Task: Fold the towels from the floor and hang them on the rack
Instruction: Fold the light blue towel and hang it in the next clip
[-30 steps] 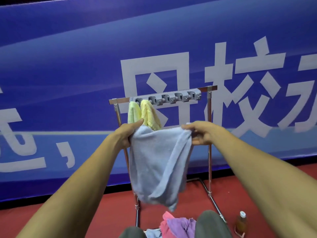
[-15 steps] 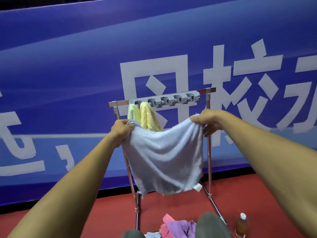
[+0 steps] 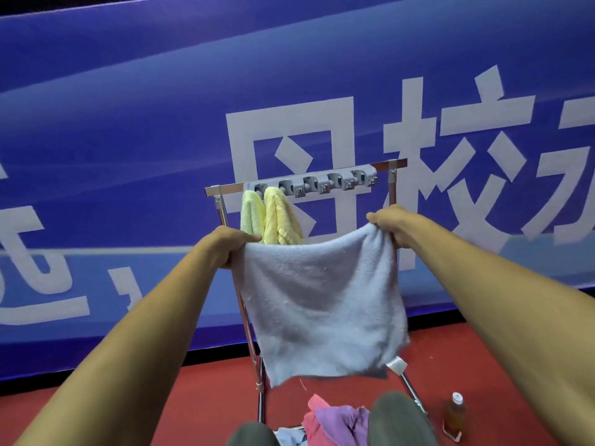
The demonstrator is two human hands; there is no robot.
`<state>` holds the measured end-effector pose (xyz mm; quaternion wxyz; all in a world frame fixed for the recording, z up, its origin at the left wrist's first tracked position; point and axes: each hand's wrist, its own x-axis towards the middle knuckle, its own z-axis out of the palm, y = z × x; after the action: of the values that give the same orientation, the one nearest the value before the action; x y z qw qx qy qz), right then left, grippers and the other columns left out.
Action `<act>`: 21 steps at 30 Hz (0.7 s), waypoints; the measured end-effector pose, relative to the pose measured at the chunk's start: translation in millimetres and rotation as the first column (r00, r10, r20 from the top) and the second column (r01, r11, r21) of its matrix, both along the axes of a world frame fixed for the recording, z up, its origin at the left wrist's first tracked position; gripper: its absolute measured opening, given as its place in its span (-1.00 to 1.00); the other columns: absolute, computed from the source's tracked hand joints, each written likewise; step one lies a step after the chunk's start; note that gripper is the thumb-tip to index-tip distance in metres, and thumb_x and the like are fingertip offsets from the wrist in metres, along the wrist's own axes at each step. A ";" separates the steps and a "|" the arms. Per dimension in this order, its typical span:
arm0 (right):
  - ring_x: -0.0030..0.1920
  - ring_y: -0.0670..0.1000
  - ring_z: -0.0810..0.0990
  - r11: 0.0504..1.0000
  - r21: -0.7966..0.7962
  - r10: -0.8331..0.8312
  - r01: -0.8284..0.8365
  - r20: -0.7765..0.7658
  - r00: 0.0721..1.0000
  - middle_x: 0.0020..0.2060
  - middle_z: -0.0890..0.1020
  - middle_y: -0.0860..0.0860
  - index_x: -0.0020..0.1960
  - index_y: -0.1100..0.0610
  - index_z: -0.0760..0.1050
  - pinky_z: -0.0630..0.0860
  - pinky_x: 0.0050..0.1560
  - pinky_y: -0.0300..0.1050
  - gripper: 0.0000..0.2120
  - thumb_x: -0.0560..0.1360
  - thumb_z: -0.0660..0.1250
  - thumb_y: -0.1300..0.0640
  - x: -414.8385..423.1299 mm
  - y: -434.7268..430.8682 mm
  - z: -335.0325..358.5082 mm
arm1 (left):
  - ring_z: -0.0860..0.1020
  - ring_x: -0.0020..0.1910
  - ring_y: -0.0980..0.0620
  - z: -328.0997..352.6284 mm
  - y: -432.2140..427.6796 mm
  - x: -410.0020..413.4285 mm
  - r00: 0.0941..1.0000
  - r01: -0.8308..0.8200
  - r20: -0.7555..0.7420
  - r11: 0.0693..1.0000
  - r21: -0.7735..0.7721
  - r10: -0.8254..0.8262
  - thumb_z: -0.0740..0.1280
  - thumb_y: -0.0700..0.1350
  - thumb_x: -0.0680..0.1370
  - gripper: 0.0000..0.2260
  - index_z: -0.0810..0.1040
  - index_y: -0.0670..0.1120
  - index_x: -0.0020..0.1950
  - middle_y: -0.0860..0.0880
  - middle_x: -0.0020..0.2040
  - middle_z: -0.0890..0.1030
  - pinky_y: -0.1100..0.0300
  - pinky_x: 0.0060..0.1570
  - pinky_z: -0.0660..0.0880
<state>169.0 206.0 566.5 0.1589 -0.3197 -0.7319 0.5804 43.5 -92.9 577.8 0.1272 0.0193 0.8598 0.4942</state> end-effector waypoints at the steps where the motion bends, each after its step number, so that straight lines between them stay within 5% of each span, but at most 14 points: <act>1: -0.05 0.15 0.66 0.999 0.013 0.033 -0.033 0.025 0.999 0.05 0.65 0.20 0.20 0.29 0.43 0.63 0.11 0.14 -0.75 0.60 0.30 0.16 2.3 -2.2 0.6 | 0.63 -0.06 -0.08 0.2 -1.8 -0.4 0.999 0.021 0.035 0.997 0.072 -0.023 0.57 0.02 0.44 -0.53 0.57 -0.25 0.19 -0.13 0.07 0.63 0.01 -0.11 0.63; 3: -0.13 0.13 0.63 0.999 0.019 0.048 -0.048 0.016 0.999 -0.03 0.61 0.19 0.14 0.29 0.42 0.65 0.02 0.12 -0.82 0.58 0.33 0.24 6.3 -3.7 2.4 | 0.61 0.09 -0.09 -3.1 -4.4 -4.1 0.996 0.046 0.065 0.984 0.170 -0.058 0.58 0.02 0.42 -0.52 0.58 -0.22 0.20 -0.11 0.18 0.58 -0.02 0.08 0.59; 6: -0.14 0.10 0.63 1.000 0.000 -0.019 0.019 -0.096 0.995 0.01 0.60 0.16 0.20 0.24 0.41 0.63 -0.20 0.00 -0.67 0.52 0.44 0.19 7.0 1.8 3.2 | 0.55 0.22 -0.09 -11.9 -4.9 -7.1 0.992 0.101 -0.093 0.973 0.209 -0.083 0.49 -0.20 0.50 -0.84 0.70 -0.09 0.06 -0.10 0.24 0.60 0.00 0.16 0.53; 9: -0.10 0.09 0.68 0.970 -0.232 -0.132 0.075 -0.241 0.961 -0.02 0.64 0.14 0.21 0.22 0.44 0.67 -0.20 0.01 -0.54 0.43 0.54 0.09 5.7 4.6 4.0 | 0.61 0.12 -0.08 -18.9 -5.0 -7.3 0.976 0.100 -0.215 0.957 0.271 -0.041 0.31 -0.43 0.51 -0.68 0.73 -0.06 -0.01 -0.16 0.19 0.64 0.08 0.09 0.59; 11: -0.13 0.11 0.66 0.948 -0.285 -0.224 0.142 -0.279 0.934 -0.12 0.62 0.13 0.12 0.22 0.46 0.69 -0.07 0.08 -0.63 0.40 0.51 0.19 3.6 8.1 2.7 | 0.63 0.09 -0.08 -20.1 -5.1 -6.7 0.968 0.091 -0.252 0.940 0.329 -0.006 0.25 -0.45 0.52 -0.62 0.74 -0.07 0.01 -0.16 0.20 0.64 0.09 0.06 0.63; 15: 0.00 0.17 0.63 0.967 -0.064 -0.254 0.246 -0.243 0.936 0.06 0.61 0.16 0.23 0.25 0.49 0.56 -0.27 -0.11 -0.50 0.34 0.55 0.24 2.2 10.8 0.0 | 0.58 -0.12 -0.01 -20.7 -4.0 -8.1 0.945 0.105 -0.326 0.939 0.328 0.008 0.20 -0.47 0.50 -0.59 0.71 -0.11 0.11 -0.16 0.17 0.62 0.22 -0.27 0.52; 19: 0.14 0.21 0.57 0.973 0.105 -0.185 0.207 -0.184 0.965 0.22 0.53 0.14 0.38 0.22 0.36 0.57 -0.13 -0.02 -0.35 0.36 0.55 0.30 5.5 12.6 0.2 | 0.58 0.18 -0.16 -22.8 -4.2 -15.0 0.931 0.075 -0.362 0.956 0.282 0.033 0.16 -0.48 0.40 -0.49 0.70 0.03 0.02 -0.18 0.22 0.61 0.05 0.00 0.63; 21: 0.21 0.19 0.54 0.965 0.199 -0.135 0.173 -0.190 0.972 0.27 0.53 0.12 0.37 0.16 0.46 0.59 0.01 -0.01 -0.44 0.40 0.46 0.36 9.9 16.9 -2.2 | 0.56 0.20 -0.15 -24.9 -2.9 -15.5 0.921 0.071 -0.390 0.970 0.231 0.025 0.12 -0.48 0.41 -0.46 0.68 -0.01 0.12 -0.18 0.28 0.56 0.12 -0.07 0.59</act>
<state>178.8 222.8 564.3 0.3006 -0.3048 -0.7463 0.5097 28.0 -95.8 552.9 -0.0438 0.1425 0.8013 0.5793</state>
